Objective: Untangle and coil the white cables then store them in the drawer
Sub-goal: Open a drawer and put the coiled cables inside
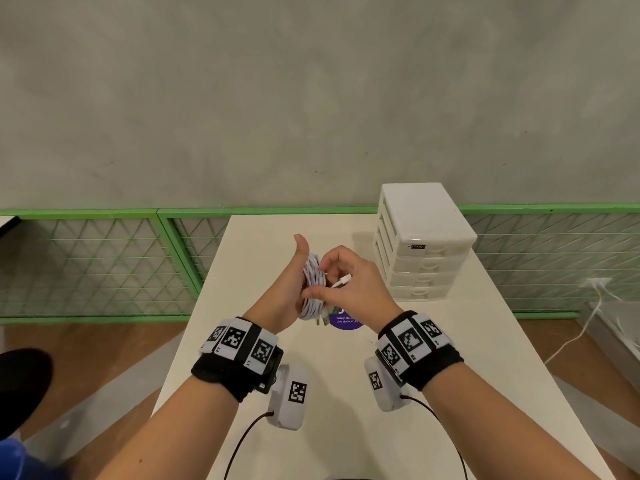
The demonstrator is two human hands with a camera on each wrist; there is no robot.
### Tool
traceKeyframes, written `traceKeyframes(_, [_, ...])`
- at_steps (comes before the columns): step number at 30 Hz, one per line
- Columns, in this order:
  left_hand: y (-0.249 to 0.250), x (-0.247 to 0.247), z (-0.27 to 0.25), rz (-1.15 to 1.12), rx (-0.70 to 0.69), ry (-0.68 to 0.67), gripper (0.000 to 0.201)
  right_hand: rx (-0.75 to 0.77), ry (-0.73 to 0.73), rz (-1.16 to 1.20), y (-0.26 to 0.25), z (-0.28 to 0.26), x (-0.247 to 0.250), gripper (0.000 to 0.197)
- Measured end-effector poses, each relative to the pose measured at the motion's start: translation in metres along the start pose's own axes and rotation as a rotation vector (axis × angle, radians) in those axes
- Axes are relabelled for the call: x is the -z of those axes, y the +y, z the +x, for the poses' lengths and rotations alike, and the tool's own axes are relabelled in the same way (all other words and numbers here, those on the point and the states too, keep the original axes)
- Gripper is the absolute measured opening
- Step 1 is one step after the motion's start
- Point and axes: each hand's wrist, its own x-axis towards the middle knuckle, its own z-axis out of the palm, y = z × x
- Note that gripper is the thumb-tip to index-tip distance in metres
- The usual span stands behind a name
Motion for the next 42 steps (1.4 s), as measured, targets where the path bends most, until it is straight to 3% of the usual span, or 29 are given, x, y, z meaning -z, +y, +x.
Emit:
traceKeyframes(3, [0.0, -0.005, -0.008, -0.023, 0.047, -0.037, 0.089, 0.14, -0.018, -0.171, 0.008, -0.001, -0.003, 0.031])
traceKeyframes(8, [-0.002, -0.004, -0.016, 0.034, 0.125, -0.118, 0.096, 0.234, -0.121, -0.339, 0.016, -0.006, -0.005, 0.047])
traceKeyframes(12, [-0.004, 0.0, -0.019, 0.098, 0.176, -0.207, 0.097, 0.084, -0.218, -0.183, 0.008, -0.016, -0.006, 0.038])
traceKeyframes(22, [-0.025, 0.001, -0.022, 0.243, 0.218, -0.26, 0.098, 0.052, -0.039, -0.329, 0.011, -0.045, -0.016, 0.045])
traceKeyframes(30, [-0.034, -0.007, -0.021, 0.359, 0.142, -0.363, 0.108, -0.007, 0.104, -0.42, 0.016, -0.062, -0.006, 0.035])
traceKeyframes(34, [-0.039, -0.014, -0.013, 0.455, 0.049, -0.369, 0.107, -0.006, 0.215, -0.415, 0.024, -0.063, 0.008, 0.044])
traceKeyframes(36, [-0.042, -0.02, -0.01, 0.551, -0.027, -0.345, 0.086, -0.026, 0.271, -0.385, 0.03, -0.061, 0.018, 0.048])
traceKeyframes(38, [-0.044, -0.031, -0.005, 0.673, -0.109, -0.295, 0.038, -0.059, 0.285, -0.386, 0.034, -0.059, 0.031, 0.054])
traceKeyframes(39, [-0.046, -0.037, 0.0, 0.717, -0.148, -0.271, 0.03, -0.071, 0.296, -0.396, 0.036, -0.058, 0.04, 0.056])
traceKeyframes(42, [-0.05, -0.061, 0.018, 0.702, -0.244, -0.108, 0.034, -0.141, 0.375, -0.348, 0.05, -0.057, 0.074, 0.058])
